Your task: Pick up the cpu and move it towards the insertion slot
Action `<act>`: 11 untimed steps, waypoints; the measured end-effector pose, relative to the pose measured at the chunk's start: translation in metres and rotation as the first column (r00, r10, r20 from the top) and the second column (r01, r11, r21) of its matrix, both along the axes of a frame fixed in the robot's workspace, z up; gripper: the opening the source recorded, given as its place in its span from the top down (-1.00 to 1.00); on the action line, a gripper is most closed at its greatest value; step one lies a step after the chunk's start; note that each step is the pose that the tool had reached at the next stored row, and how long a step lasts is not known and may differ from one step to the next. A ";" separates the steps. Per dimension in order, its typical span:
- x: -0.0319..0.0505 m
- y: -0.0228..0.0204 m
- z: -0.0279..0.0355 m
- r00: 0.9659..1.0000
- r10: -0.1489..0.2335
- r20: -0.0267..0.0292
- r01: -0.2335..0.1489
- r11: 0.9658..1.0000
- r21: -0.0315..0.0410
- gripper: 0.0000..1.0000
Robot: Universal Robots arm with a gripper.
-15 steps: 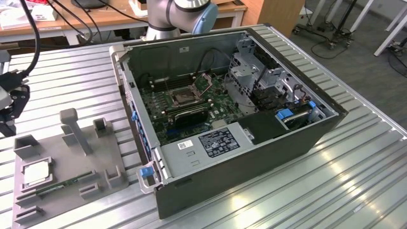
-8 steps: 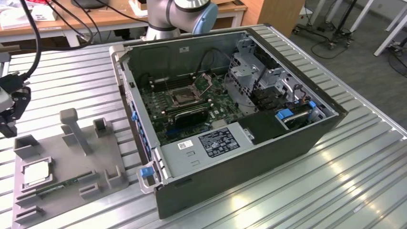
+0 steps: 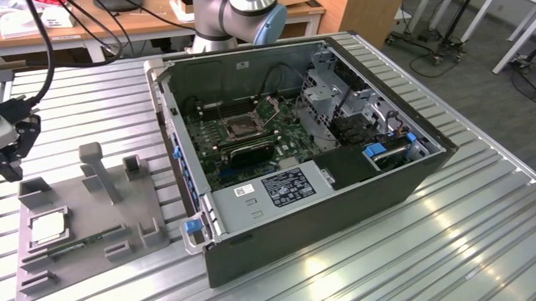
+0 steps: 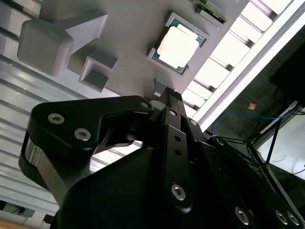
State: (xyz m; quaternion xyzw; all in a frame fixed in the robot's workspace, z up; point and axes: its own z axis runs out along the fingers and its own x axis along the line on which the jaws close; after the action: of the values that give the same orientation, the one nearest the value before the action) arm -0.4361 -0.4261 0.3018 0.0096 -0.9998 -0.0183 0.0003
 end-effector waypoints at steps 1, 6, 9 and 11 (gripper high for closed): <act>-0.0006 0.0000 0.0000 1.000 0.000 0.000 0.000 1.000 0.000 0.79; -0.0037 0.0001 -0.0005 1.000 0.000 0.000 0.000 1.000 0.000 0.79; -0.0055 0.0000 -0.0010 1.000 0.000 0.000 0.000 1.000 0.000 0.79; -0.0057 0.0001 -0.0024 1.000 0.000 0.000 0.000 1.000 0.000 0.79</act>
State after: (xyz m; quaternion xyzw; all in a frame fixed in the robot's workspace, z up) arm -0.4419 -0.4261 0.2994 0.0096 -0.9998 -0.0182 0.0003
